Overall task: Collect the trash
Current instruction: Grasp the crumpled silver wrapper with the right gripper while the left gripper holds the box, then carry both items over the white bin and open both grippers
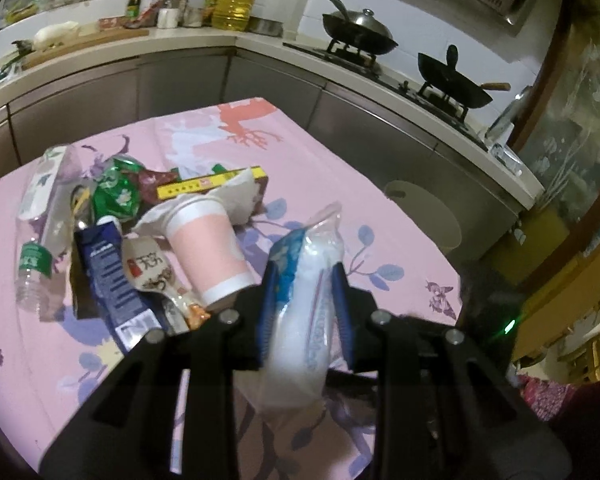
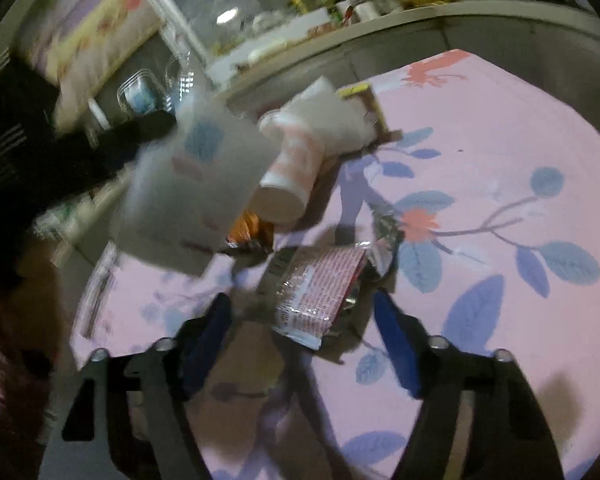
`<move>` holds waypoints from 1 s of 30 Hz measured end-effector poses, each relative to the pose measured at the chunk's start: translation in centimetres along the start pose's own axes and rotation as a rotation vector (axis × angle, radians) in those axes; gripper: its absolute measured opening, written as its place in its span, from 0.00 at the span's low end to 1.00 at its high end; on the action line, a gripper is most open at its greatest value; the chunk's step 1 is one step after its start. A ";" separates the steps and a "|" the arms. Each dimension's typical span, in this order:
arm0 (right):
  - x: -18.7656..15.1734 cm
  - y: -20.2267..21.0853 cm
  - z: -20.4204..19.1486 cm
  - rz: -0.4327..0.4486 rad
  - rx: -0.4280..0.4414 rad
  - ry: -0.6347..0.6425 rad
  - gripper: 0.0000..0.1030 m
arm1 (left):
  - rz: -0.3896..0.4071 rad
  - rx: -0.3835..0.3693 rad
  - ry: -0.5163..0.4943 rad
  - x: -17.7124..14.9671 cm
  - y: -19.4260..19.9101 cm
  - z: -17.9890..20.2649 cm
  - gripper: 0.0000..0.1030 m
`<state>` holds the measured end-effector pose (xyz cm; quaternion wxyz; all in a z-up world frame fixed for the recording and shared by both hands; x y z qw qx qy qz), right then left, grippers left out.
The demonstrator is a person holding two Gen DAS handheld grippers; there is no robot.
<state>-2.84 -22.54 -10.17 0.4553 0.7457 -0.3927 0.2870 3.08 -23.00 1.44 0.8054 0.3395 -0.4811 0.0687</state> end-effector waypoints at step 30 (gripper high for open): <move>4.2 14.6 32.5 0.290 -0.347 -0.505 0.54 | -0.254 -0.188 -0.261 2.7 -32.3 25.6 0.61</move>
Point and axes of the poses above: each gripper's, at about its wrist camera, not at the fingertips, and y roughly against the way its jaws point, z to its right, x to its top, the point moved 9 cm from there along -y, roughly the way its jaws point, and after that the axes turned 12 degrees about z, right-handed, at the moved point
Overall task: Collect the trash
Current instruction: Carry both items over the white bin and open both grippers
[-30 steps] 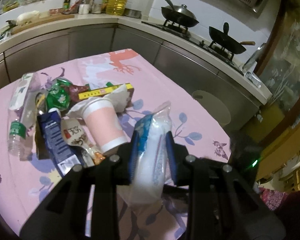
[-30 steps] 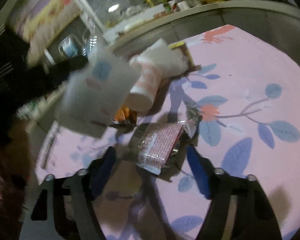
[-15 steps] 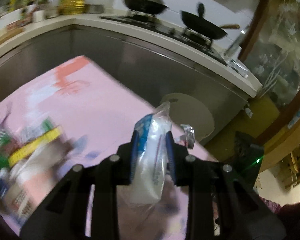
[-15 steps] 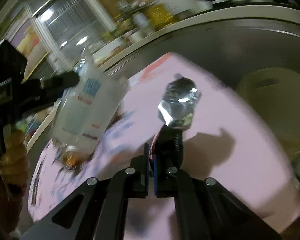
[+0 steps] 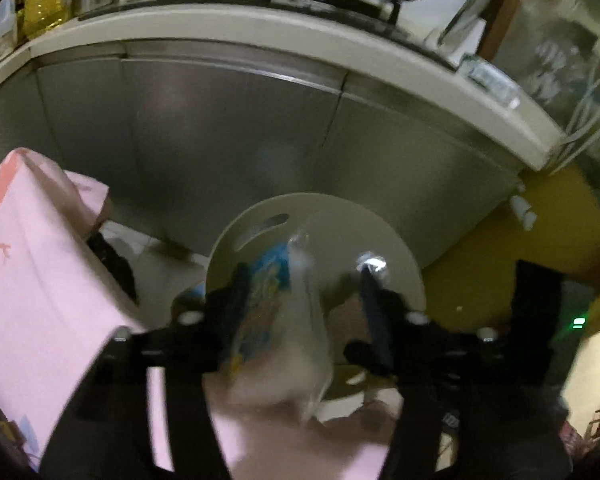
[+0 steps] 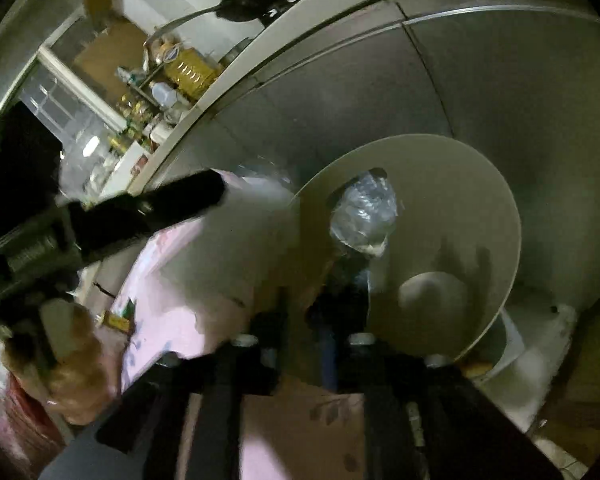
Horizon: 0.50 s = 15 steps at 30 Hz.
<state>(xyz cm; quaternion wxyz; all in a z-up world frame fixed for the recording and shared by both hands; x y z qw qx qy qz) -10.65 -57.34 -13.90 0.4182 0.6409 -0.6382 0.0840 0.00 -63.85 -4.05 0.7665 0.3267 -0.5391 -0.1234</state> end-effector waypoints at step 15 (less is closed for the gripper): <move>3.5 4.5 -2.0 0.197 0.063 -0.073 0.67 | 0.131 0.084 0.068 -3.5 9.9 -4.3 0.61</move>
Point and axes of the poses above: each gripper's, at about its wrist camera, not at the fingertips, and y roughly against the way its jaws point, z to its right, x to its top, the point moved 9 cm from there along -y, roughly the way its jaws point, and after that the axes turned 12 degrees about z, right-handed, at the moved point
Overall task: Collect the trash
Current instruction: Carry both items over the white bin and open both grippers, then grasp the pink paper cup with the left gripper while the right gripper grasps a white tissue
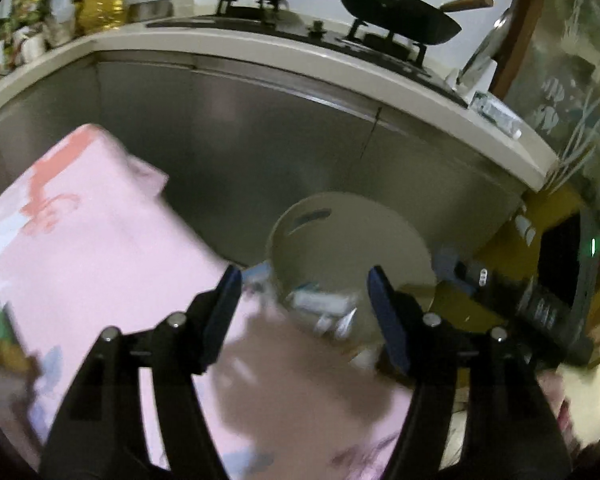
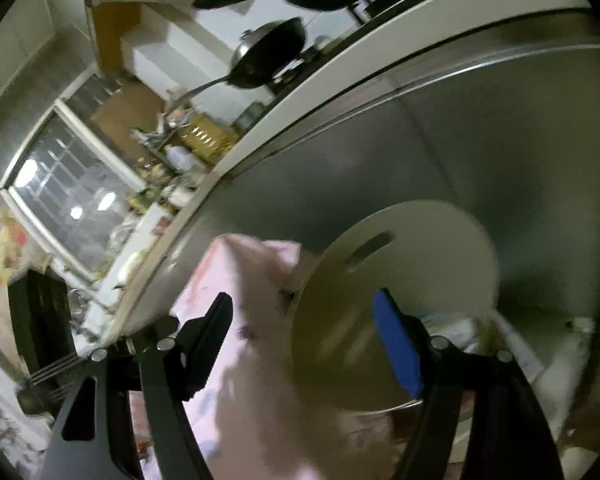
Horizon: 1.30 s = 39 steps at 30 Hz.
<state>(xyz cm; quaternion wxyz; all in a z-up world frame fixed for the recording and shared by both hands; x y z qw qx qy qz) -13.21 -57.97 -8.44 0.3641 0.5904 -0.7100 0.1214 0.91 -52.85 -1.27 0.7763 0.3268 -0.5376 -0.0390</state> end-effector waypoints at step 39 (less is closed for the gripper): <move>-22.8 -13.2 -31.5 -0.444 0.464 0.696 0.01 | 0.060 0.569 0.295 -12.1 17.6 -23.9 0.55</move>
Point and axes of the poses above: each gripper's, at about its wrist camera, not at the fingertips, and y roughly against the way its jaws point, z to its right, x to its top, the point moved 9 cm from there along -y, roughly the way its jaws point, and after that the axes turned 12 degrees about z, right-handed, at the moved point
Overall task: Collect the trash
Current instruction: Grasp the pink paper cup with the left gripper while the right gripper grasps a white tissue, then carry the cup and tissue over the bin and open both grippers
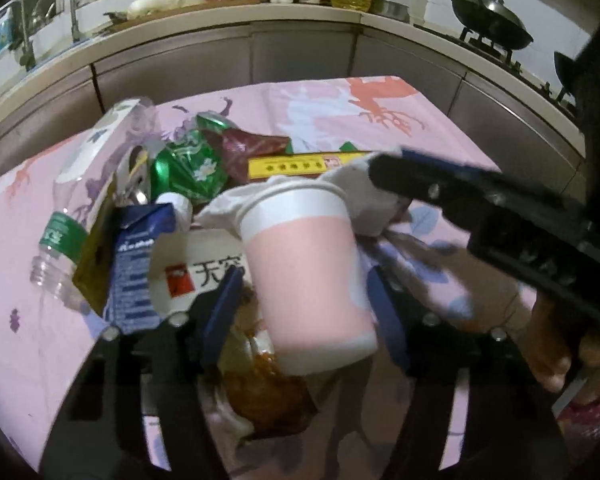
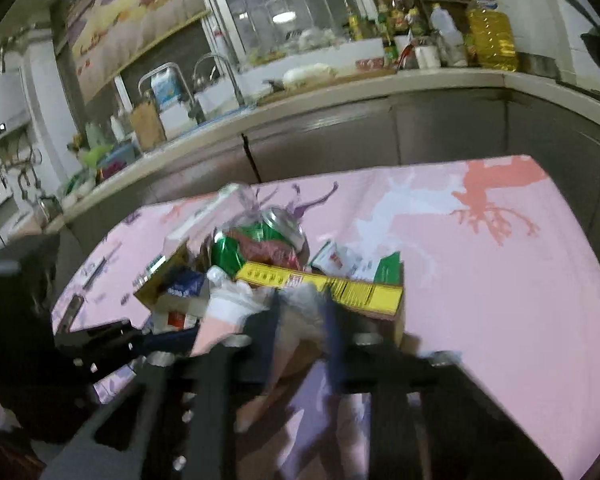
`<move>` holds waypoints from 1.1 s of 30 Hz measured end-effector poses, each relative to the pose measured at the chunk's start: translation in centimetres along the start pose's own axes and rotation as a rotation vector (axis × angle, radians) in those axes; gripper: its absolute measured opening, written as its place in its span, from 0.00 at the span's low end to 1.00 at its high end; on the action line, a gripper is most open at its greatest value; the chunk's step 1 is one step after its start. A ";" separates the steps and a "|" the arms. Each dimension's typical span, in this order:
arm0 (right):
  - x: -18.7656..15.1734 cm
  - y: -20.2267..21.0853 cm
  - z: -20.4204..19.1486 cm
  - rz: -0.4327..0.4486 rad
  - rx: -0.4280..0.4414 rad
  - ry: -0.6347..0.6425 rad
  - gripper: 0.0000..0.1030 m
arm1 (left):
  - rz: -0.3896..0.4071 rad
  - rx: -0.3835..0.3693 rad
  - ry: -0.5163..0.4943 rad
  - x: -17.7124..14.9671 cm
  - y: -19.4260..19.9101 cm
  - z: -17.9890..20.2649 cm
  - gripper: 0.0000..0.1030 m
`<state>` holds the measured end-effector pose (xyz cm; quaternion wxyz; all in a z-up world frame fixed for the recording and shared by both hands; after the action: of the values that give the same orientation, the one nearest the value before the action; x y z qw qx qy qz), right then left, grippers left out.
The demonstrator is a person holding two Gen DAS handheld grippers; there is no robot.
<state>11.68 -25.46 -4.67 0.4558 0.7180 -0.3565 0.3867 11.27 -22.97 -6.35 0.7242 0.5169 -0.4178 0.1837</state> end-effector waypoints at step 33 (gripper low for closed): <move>-8.2 30.4 24.2 0.457 -0.571 -0.573 0.00 | -0.086 -0.547 -0.314 0.5 -1.2 29.7 0.47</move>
<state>-12.63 -56.75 -7.26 0.4214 0.5450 -0.7093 0.1496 0.06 -50.37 -3.18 0.7702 0.3420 -0.5361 -0.0484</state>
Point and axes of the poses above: each gripper's, at about its wrist camera, not at the fingertips, and y roughly against the way its jaws point, z to its right, x to its top, the point moved 9 cm from there along -y, roughly the way its jaws point, and after that the axes turned 12 degrees about z, right-handed, at the moved point
